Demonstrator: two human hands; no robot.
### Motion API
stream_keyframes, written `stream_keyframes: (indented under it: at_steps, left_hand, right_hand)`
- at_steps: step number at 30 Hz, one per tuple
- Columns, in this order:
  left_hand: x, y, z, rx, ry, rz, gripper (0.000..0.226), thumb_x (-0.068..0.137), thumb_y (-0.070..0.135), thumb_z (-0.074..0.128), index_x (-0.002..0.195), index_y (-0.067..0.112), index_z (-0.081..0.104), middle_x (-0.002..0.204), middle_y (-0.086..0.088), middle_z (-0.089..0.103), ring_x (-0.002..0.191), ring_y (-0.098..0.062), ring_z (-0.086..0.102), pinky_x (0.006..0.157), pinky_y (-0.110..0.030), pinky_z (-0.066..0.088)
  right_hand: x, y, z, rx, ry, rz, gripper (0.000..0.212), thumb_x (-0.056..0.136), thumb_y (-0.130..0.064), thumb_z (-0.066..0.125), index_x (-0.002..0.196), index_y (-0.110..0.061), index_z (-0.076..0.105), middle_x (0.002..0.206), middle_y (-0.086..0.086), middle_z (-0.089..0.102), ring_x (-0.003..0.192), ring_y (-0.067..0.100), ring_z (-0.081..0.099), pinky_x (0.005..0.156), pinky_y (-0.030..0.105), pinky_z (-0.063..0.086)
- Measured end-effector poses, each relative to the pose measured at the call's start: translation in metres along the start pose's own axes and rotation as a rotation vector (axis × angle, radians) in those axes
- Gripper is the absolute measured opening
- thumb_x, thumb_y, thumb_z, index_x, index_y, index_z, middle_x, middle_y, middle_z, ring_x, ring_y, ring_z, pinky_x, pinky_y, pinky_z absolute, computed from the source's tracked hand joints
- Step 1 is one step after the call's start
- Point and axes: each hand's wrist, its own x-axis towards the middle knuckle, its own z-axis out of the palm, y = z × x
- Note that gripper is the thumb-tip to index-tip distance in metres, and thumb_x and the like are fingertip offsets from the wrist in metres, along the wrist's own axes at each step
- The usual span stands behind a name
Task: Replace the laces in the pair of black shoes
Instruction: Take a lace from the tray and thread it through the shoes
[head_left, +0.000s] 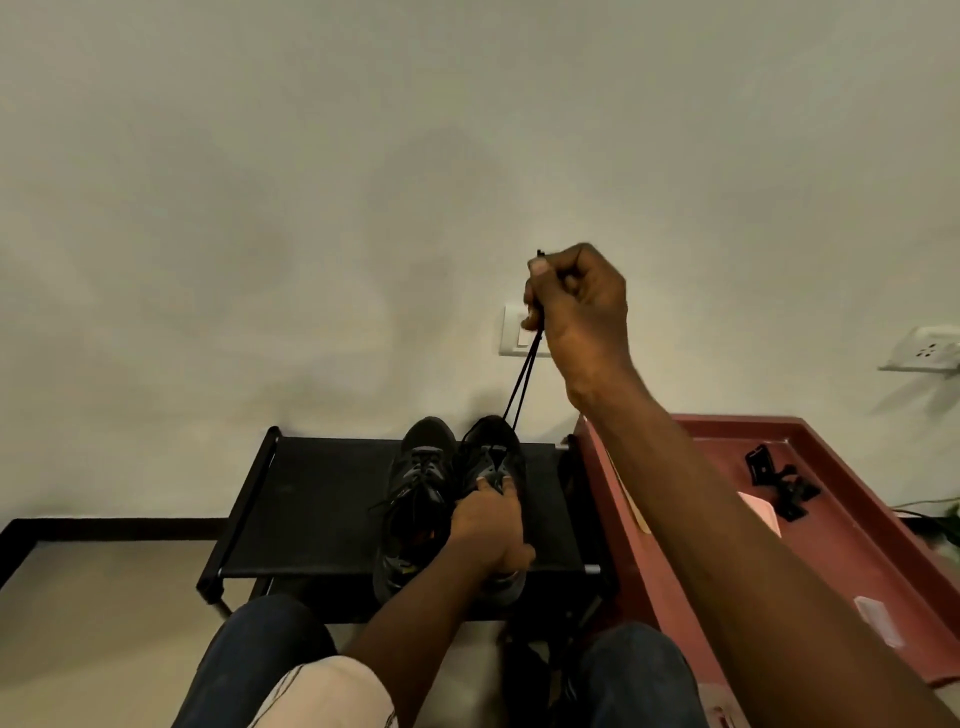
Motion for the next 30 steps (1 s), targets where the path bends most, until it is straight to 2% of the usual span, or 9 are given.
stream_keyframes:
  at_steps: [8, 16, 21, 23, 24, 26, 27, 29, 30]
  left_hand:
    - [-0.009, 0.000, -0.010, -0.002, 0.013, 0.009, 0.114, 0.084, 0.068, 0.064, 0.165, 0.017, 0.003, 0.168, -0.029, 0.009, 0.142, -0.048, 0.040, 0.112, -0.053, 0.045]
    - [-0.018, 0.001, -0.016, -0.009, 0.017, 0.026, 0.113, 0.086, 0.069, 0.064, 0.165, 0.015, 0.004, 0.167, -0.027, 0.015, 0.142, -0.045, 0.041, 0.113, -0.050, 0.045]
    - [-0.023, 0.001, -0.025, -0.046, 0.011, 0.035, 0.120, 0.081, 0.075, 0.066, 0.165, 0.015, 0.004, 0.165, -0.029, 0.019, 0.142, -0.047, 0.041, 0.114, -0.051, 0.043]
    - [-0.025, -0.002, -0.027, -0.124, -0.017, 0.047, 0.116, 0.081, 0.076, 0.065, 0.165, 0.018, 0.010, 0.167, -0.025, 0.018, 0.144, -0.046, 0.039, 0.117, -0.051, 0.040]
    - [-0.026, -0.003, -0.029, -0.181, -0.010, 0.045, 0.110, 0.081, 0.076, 0.064, 0.163, 0.019, 0.019, 0.165, -0.022, 0.026, 0.143, -0.043, 0.043, 0.116, -0.050, 0.041]
    - [-0.028, -0.007, -0.033, -0.328, 0.126, -0.010, 0.088, 0.083, 0.074, 0.063, 0.149, 0.021, 0.041, 0.144, -0.013, 0.057, 0.125, -0.032, 0.060, 0.104, -0.045, 0.051]
    - [-0.029, -0.010, -0.037, -0.400, 0.244, -0.066, 0.077, 0.084, 0.071, 0.064, 0.139, 0.020, 0.045, 0.127, -0.007, 0.066, 0.112, -0.027, 0.065, 0.094, -0.041, 0.055]
    - [-0.030, -0.015, -0.049, -0.506, 0.465, -0.138, 0.064, 0.087, 0.062, 0.069, 0.129, 0.023, 0.041, 0.105, -0.001, 0.068, 0.088, -0.018, 0.063, 0.076, -0.033, 0.052]
    - [-0.029, -0.018, -0.056, -0.549, 0.519, -0.126, 0.063, 0.088, 0.057, 0.071, 0.131, 0.025, 0.037, 0.103, -0.002, 0.069, 0.084, -0.017, 0.062, 0.075, -0.032, 0.051]
  right_hand:
    - [-0.007, -0.101, -0.012, 0.140, 0.086, 0.018, 0.017, 0.103, -0.009, 0.060, 0.087, -0.010, 0.060, 0.062, -0.003, 0.062, 0.057, 0.019, 0.047, 0.056, 0.031, 0.041]
    - [-0.012, -0.151, -0.020, 0.233, 0.114, 0.085, 0.013, 0.101, -0.008, 0.060, 0.088, -0.011, 0.060, 0.059, -0.004, 0.062, 0.052, 0.016, 0.044, 0.052, 0.028, 0.038]
    - [-0.019, -0.156, -0.026, 0.146, 0.079, 0.061, 0.007, 0.102, -0.010, 0.061, 0.094, -0.010, 0.062, 0.069, 0.001, 0.067, 0.054, 0.015, 0.060, 0.057, 0.030, 0.053]
    - [-0.021, -0.150, -0.031, 0.142, 0.068, 0.062, 0.007, 0.102, -0.011, 0.062, 0.096, -0.009, 0.064, 0.073, 0.003, 0.072, 0.063, 0.019, 0.070, 0.069, 0.034, 0.060]
    - [-0.022, -0.146, -0.033, 0.126, 0.066, 0.061, 0.007, 0.101, -0.012, 0.062, 0.095, -0.009, 0.065, 0.075, 0.003, 0.074, 0.070, 0.021, 0.073, 0.075, 0.035, 0.061]
    - [-0.023, -0.138, -0.036, 0.040, 0.069, 0.040, 0.009, 0.100, -0.016, 0.066, 0.092, -0.013, 0.069, 0.081, 0.000, 0.077, 0.080, 0.018, 0.075, 0.082, 0.033, 0.060]
    - [-0.023, -0.134, -0.037, -0.007, 0.077, 0.020, 0.009, 0.098, -0.019, 0.069, 0.089, -0.015, 0.070, 0.082, -0.003, 0.076, 0.078, 0.011, 0.072, 0.079, 0.027, 0.058]
    - [-0.022, -0.131, -0.038, -0.058, 0.104, -0.020, 0.012, 0.094, -0.022, 0.074, 0.082, -0.019, 0.072, 0.078, -0.005, 0.069, 0.068, 0.003, 0.061, 0.069, 0.019, 0.051]
    - [-0.020, -0.130, -0.039, -0.065, 0.110, -0.029, 0.014, 0.093, -0.022, 0.075, 0.080, -0.020, 0.072, 0.076, -0.005, 0.067, 0.065, 0.002, 0.058, 0.067, 0.018, 0.050]
